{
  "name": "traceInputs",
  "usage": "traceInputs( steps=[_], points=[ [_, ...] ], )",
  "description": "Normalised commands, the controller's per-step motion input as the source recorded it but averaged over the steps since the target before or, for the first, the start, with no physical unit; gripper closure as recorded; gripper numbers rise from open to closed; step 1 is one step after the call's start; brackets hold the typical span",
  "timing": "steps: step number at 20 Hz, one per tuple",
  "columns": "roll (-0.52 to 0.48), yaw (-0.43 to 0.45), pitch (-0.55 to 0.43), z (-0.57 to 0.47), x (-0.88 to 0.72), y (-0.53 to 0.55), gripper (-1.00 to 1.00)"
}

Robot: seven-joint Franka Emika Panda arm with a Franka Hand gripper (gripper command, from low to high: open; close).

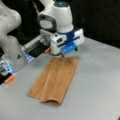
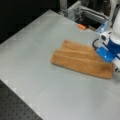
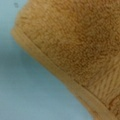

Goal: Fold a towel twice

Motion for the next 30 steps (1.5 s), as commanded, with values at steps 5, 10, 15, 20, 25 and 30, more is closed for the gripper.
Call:
traceInputs(
  steps=[5, 10, 15, 20, 25, 30],
  points=[
    [-0.291, 0.107, 0.223, 0.1, 0.56, 0.29, -1.0],
    [-0.309, 0.014, 0.165, -0.15, 0.36, 0.29, -1.0],
    [-0.334, 0.011, 0.156, -0.12, 0.08, 0.22, -1.0],
    [-0.39, -0.01, 0.134, -0.17, -0.13, 0.2, -1.0],
    [-0.347, 0.067, 0.05, -0.22, -0.11, 0.11, -1.0],
    [-0.28, 0.136, -0.038, -0.18, -0.01, -0.01, -1.0]
  ],
)
